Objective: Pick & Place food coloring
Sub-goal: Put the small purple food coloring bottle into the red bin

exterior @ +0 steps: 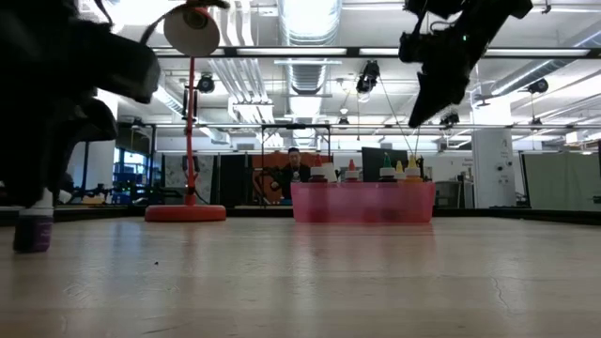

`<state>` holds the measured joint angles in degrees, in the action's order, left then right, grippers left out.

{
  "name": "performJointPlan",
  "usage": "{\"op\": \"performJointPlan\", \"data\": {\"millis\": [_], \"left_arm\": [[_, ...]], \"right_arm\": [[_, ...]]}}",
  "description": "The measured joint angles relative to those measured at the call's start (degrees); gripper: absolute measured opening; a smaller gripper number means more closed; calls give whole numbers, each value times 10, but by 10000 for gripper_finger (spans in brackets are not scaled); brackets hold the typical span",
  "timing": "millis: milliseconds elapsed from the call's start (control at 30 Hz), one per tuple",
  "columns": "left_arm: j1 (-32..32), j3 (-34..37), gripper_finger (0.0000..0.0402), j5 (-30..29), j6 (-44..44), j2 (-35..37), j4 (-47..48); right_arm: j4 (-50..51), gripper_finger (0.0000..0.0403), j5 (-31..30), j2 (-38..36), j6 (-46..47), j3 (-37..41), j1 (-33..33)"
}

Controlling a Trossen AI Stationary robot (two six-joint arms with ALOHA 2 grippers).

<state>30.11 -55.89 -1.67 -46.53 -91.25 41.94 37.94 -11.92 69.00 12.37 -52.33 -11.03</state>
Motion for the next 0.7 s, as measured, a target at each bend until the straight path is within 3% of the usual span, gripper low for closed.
{"op": "performJointPlan", "data": {"millis": [133,367,700], "left_arm": [[-40,0,30,12,-37,5,1],[-188,-26,30,12,10,37,6],[-436,-192,29,-27,234,26,73]], "right_arm": [[-23,28,14,-31,5,-20,0],[-12,28,-62,-101,-12,-50,-1],[85,28,-77,-156,135,-49,7]]}}
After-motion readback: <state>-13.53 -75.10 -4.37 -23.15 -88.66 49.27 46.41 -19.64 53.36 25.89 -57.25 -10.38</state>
